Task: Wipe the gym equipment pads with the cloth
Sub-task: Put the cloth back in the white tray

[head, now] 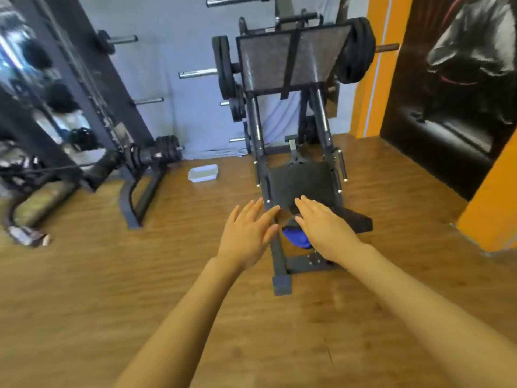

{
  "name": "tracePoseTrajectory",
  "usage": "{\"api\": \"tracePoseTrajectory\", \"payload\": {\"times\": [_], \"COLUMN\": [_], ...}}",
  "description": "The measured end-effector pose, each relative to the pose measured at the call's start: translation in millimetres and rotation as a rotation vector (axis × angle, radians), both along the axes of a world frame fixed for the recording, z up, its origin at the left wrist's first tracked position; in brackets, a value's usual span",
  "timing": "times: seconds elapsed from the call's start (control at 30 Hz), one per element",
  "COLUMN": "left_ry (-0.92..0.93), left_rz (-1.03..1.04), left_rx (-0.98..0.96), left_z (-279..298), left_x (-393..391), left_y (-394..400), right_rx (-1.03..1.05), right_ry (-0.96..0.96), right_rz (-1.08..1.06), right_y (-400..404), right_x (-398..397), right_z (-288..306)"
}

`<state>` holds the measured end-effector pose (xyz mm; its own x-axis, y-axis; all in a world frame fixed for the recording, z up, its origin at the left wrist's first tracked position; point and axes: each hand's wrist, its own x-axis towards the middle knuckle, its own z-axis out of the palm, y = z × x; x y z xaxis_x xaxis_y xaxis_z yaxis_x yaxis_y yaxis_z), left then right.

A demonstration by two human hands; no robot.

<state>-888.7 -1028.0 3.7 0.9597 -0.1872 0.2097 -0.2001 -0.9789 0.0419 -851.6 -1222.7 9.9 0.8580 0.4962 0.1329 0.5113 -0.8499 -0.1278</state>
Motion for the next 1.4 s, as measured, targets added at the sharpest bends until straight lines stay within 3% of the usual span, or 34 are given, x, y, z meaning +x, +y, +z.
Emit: {"api": "tracePoseTrajectory", "payload": {"times": [0.33,0.73,1.13,1.4], "left_ry": [-0.023,-0.012,-0.008,-0.051], "left_rz": [0.237,0.287,0.331,0.333], "left_rx": [-0.013,0.038,0.084,0.077], "left_z": [-18.8,4.8,-16.7,2.4], "left_x": [72.7,238.9,460.6,625.6], "left_y": [191.5,490.6,741.5,905.3], "right_rx": [0.097,0.089,0.017,0.0], "right_ry": [0.109,0.092,-0.024,-0.016], "right_rz": [0.226,0.237,0.295,0.291], "right_y": [212.2,513.3,772.2,941.7], "right_x": [110.3,288.4,512.2,682.4], "right_z": [-26.1,-0.4,-18.3,-5.3]}}
